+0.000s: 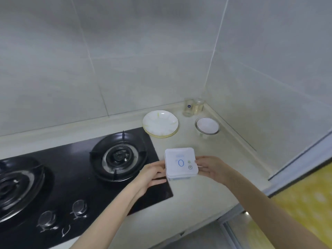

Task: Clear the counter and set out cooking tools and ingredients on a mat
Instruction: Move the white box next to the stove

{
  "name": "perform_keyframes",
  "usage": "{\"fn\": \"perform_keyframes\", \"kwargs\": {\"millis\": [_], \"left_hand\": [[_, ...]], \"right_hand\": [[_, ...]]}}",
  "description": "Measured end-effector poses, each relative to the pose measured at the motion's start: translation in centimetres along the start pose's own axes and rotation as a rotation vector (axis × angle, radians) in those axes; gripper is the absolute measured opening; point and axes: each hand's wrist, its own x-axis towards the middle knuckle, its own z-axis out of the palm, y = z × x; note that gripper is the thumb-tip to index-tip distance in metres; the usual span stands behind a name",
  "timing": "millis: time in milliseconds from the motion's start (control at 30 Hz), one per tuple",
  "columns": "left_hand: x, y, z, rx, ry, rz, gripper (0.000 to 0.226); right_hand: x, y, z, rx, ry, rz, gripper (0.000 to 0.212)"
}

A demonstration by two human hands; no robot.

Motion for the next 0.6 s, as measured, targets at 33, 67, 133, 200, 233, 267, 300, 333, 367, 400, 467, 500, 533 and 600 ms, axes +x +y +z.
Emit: {"fn": "perform_keyframes", "kwargs": {"millis": [33,67,133,200,233,267,300,333,367,400,467,500,533,600], "left_hand": [[1.0,0.1,-0.2,-0.011,0.004,-0.010,0.050],[1.9,0.2,-0.4,-0.022,0.007,-0.019,0.055],[3.5,0.5,-0.6,-0.042,0.024,-0.035,0.060],[5.1,0.8,-0.7,-0.052,0.047,-0.049,0.063],[5.7,1.0,-0.7,-0.056,0.055,-0.057,0.064],[6.5,1.2,-0.7,-0.067,0.073,-0.067,0.065],[7.1,1.3,-0.8,-0.076,0.088,-0.074,0.066],[7.9,1.4,-0.7,-0.090,0.107,-0.082,0.066],[8.5,1.4,-0.6,-0.104,0.122,-0.091,0.066],[9.1,1.5,-0.5,-0.122,0.137,-0.100,0.066],[9.9,1.7,-0.3,-0.151,0.156,-0.113,0.066],[10.3,2.0,-0.2,-0.169,0.175,-0.119,0.065],[10.7,2.2,0.0,-0.184,0.199,-0.123,0.064],[11.5,2.8,0.1,-0.216,0.246,-0.128,0.064]], "right_hand": [[1.2,-0.4,0.0,-0.011,-0.014,0.005,0.020],[2.5,-0.9,0.1,-0.022,-0.029,0.011,0.019],[4.9,-1.7,0.3,-0.042,-0.042,0.031,0.019],[7.4,-2.5,0.4,-0.072,-0.049,0.065,0.020],[8.5,-2.7,0.5,-0.081,-0.048,0.083,0.021],[9.7,-3.0,0.5,-0.087,-0.054,0.103,0.021],[10.5,-3.3,0.5,-0.095,-0.059,0.113,0.020],[11.5,-3.7,0.6,-0.101,-0.073,0.125,0.018],[12.2,-4.0,0.6,-0.103,-0.081,0.132,0.015],[13.0,-4.4,0.6,-0.104,-0.095,0.145,0.013],[14.0,-5.0,0.9,-0.094,-0.118,0.164,0.011],[14.6,-5.3,1.0,-0.092,-0.136,0.183,0.012],[15.1,-5.5,1.1,-0.094,-0.153,0.201,0.012],[16.0,-6.0,1.3,-0.088,-0.182,0.224,0.014]]}}
